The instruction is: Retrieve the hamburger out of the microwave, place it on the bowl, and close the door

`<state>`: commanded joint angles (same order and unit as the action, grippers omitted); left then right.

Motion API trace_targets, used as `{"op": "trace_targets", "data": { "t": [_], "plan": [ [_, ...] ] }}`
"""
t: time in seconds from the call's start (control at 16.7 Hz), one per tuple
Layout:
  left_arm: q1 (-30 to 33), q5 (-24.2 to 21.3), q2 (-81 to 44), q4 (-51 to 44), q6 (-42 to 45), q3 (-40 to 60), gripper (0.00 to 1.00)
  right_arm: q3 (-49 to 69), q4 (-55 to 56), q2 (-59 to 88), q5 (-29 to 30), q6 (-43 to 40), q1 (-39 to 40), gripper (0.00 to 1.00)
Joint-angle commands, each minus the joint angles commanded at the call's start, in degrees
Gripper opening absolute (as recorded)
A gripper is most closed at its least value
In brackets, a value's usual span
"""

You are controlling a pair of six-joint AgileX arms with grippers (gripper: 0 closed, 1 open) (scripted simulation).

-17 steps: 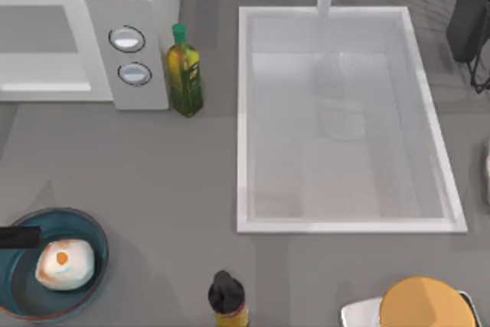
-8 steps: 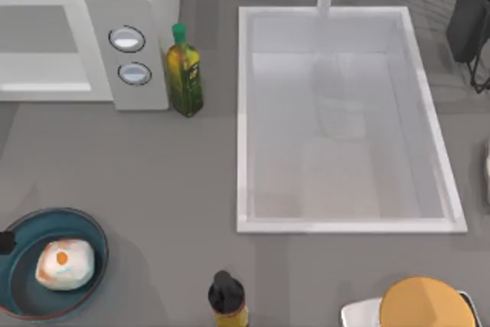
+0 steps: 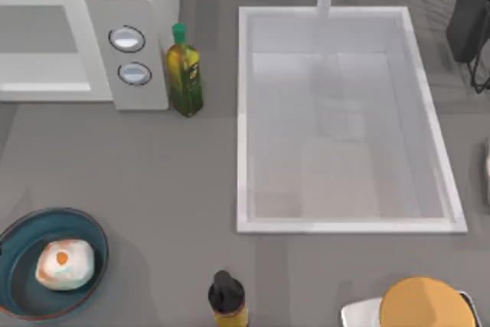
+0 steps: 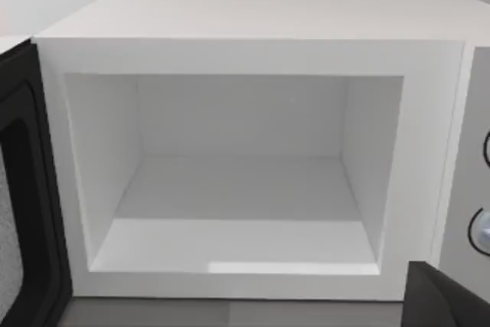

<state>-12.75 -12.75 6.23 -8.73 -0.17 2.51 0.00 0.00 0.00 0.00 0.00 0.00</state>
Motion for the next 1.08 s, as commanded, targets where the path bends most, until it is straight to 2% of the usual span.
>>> {"op": "trace_targets", "data": {
  "t": [0.12,0.48,0.84,1.08],
  "plan": [
    [0.98,0.97,1.02,-1.00,-0.02,-0.10,0.00,0.00,0.00,0.00,0.00,0.00,0.00,1.00],
    [9.54,9.50,10.05,-8.99,-0.16,-1.05,0.00,0.00,0.00,0.00,0.00,0.00,0.00,1.00],
    [8.43,9.27,6.74,-9.14,0.21,0.13,0.00,0.00,0.00,0.00,0.00,0.00,0.00,1.00],
    [2.97,5.82,-1.64,-12.17,5.26,7.60,0.00,0.00,0.00,0.00,0.00,0.00,0.00,1.00]
  ]
}}
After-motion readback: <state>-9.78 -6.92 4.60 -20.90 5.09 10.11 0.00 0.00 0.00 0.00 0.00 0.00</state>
